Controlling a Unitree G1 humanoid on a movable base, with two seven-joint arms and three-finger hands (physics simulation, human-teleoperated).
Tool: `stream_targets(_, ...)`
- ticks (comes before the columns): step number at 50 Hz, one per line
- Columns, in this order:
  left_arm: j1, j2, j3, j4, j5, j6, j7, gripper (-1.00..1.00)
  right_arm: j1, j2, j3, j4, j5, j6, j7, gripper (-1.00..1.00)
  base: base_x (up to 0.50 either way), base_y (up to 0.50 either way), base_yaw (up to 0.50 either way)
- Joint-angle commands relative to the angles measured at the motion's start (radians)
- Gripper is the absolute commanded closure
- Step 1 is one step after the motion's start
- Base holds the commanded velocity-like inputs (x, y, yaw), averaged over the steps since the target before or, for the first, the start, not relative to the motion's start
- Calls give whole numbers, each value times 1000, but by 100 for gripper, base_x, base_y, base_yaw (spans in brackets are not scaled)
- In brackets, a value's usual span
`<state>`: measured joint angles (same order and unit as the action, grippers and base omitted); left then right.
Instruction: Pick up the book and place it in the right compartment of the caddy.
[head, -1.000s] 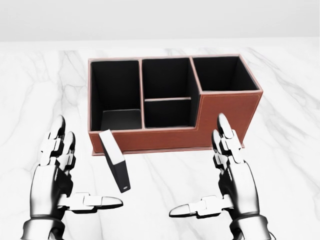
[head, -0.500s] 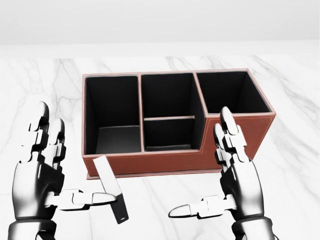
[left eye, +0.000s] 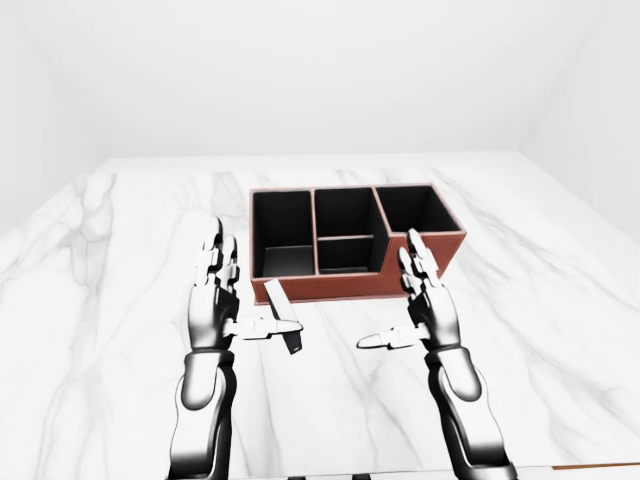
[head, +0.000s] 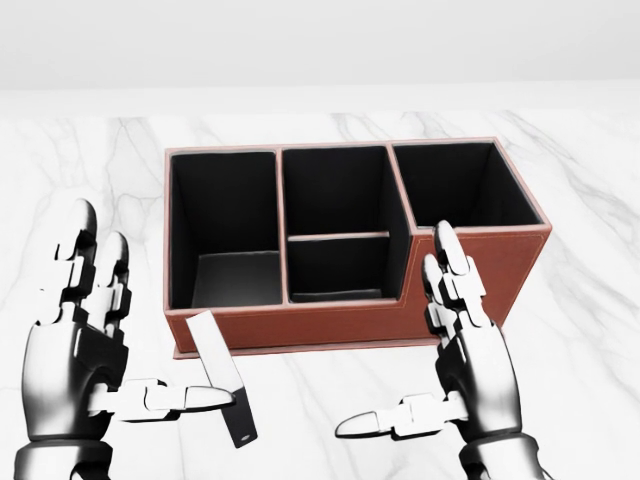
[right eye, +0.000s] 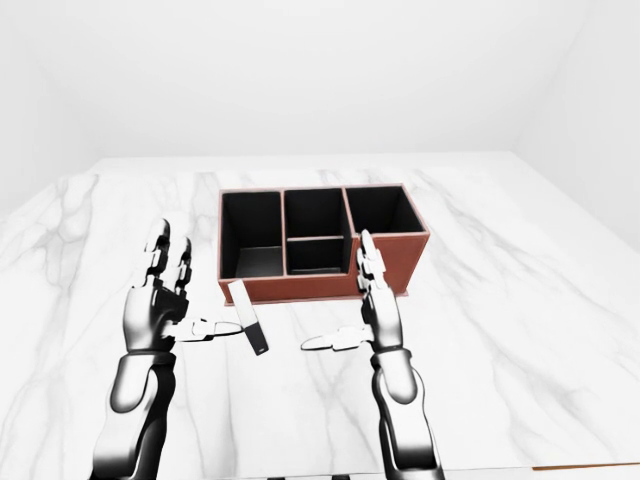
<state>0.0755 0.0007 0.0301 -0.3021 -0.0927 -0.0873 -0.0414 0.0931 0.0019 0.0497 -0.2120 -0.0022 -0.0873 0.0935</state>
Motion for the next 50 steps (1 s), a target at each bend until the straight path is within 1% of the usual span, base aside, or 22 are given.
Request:
stream_targets(1, 8, 0, -5, -22, 15, 0, 4, -100, -10, 3, 12, -1, -15, 0, -4, -100, 0, 0, 0)
stream_targets(5, 8, -1, -6, -16, 17, 0, 4, -100, -15, 9, 37, -6, -35, 0, -11, -100, 0, 0, 0)
stream_targets(10, 5, 0, -6, -19, 17, 0, 4, -100, -22, 11, 50, 9, -47, 0, -16, -100, 0, 0, 0)
stream_targets(20, 7, -1, -10, -20, 22, 0, 4, -100, -57, 26, 74, 149, -67, 0, -24, -100, 0, 0, 0)
stream_targets(27, 1, 1, -6, -8, 22, 0, 2, -100, -123, 53, 103, 243, -98, 0, -40, -100, 0, 0, 0)
stream_targets(38, 8, 0, -6, -34, 19, 0, 1, -100, -186, 82, 128, 320, -135, 0, -48, -100, 0, 0, 0)
stream_targets(50, 7, 0, -6, -23, 18, 0, -2, -100, -233, 102, 128, 414, -153, 0, -57, -100, 0, 0, 0)
